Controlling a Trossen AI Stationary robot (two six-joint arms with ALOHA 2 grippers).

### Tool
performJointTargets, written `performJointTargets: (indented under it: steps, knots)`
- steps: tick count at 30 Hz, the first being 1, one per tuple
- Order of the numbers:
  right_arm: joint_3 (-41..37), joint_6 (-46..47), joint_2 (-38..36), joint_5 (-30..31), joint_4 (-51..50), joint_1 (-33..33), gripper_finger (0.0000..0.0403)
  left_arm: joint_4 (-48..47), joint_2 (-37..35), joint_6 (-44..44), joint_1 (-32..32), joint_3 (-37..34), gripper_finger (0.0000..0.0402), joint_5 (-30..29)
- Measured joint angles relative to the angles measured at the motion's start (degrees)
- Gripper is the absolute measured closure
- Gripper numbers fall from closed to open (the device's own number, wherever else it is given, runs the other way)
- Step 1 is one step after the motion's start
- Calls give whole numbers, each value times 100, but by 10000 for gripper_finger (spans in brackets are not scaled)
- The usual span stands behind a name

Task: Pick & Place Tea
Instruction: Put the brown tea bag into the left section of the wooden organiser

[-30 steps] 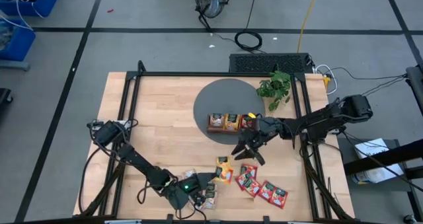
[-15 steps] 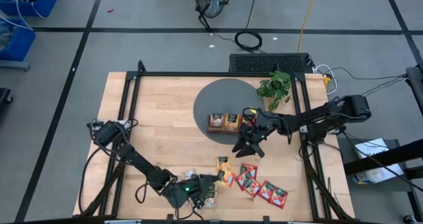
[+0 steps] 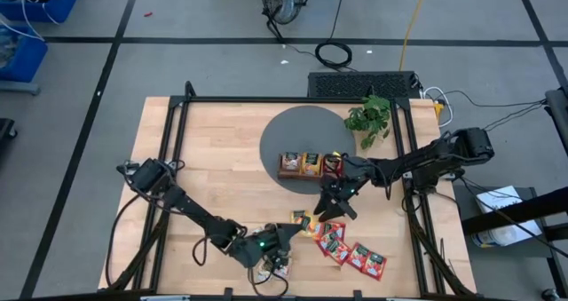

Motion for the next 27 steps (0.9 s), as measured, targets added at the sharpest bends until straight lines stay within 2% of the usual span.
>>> performJointTargets:
  steps: [6, 10, 16, 21, 23, 27]
  knots:
    - [0, -121, 0, 9, 123, 233, 234, -47, 0, -21, 193, 2, 399, 7]
    - [0, -644, 0, 20, 121, 399, 245, -48, 0, -66, 242, 2, 398, 11]
    - [0, -959, 0, 46, 127, 455, 301, -45, 0, -68, 236, 2, 398, 28]
    - [0, -1349, 0, 42, 48, 477, 381, -41, 0, -221, 238, 2, 399, 108]
    - [0, -1499, 0, 46, 30, 477, 391, -41, 0, -223, 238, 2, 393, 111]
    - [0, -1559, 0, 101, -94, 478, 387, -48, 0, -290, 238, 2, 390, 108]
